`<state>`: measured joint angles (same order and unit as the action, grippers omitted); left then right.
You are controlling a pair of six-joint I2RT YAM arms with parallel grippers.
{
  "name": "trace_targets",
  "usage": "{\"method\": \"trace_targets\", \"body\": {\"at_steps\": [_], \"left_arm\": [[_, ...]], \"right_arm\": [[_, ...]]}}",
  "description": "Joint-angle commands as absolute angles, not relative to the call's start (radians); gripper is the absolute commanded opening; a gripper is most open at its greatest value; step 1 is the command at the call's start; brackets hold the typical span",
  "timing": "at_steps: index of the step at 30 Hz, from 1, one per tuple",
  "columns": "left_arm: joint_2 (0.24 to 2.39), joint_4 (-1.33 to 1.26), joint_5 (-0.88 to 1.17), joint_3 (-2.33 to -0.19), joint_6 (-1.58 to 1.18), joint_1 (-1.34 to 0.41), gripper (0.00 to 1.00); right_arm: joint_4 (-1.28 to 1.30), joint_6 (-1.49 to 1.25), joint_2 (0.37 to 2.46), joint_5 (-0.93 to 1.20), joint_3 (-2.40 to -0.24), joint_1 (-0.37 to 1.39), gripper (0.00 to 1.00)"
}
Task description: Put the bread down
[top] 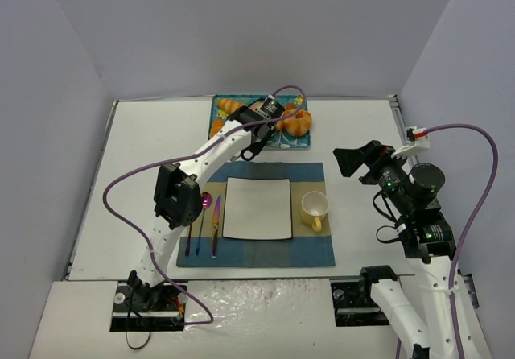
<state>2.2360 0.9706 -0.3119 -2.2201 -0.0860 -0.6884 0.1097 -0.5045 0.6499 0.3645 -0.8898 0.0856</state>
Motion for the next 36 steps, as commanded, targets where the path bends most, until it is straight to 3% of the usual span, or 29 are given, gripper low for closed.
{"method": "trace_targets", "body": {"at_steps": [1,17,36], "left_arm": [[2.095,0.980,-0.339,-2.293,-0.086,-0.693,0.12],[1.998,1.017,-0.334,-2.230,-0.112,-0.730,0.11],[1.610,0.976,-0.317,-1.738,-0.276,-0.931,0.11]], "right_arm": [[0.035,-0.503,0.667,0.373,-0.914,0.086,1.00],[0.028,-0.506,0.669,0.371,-0.902,0.086,1.00],[0.011,-0.508,0.688,0.371,-0.887,0.086,1.00]]}}
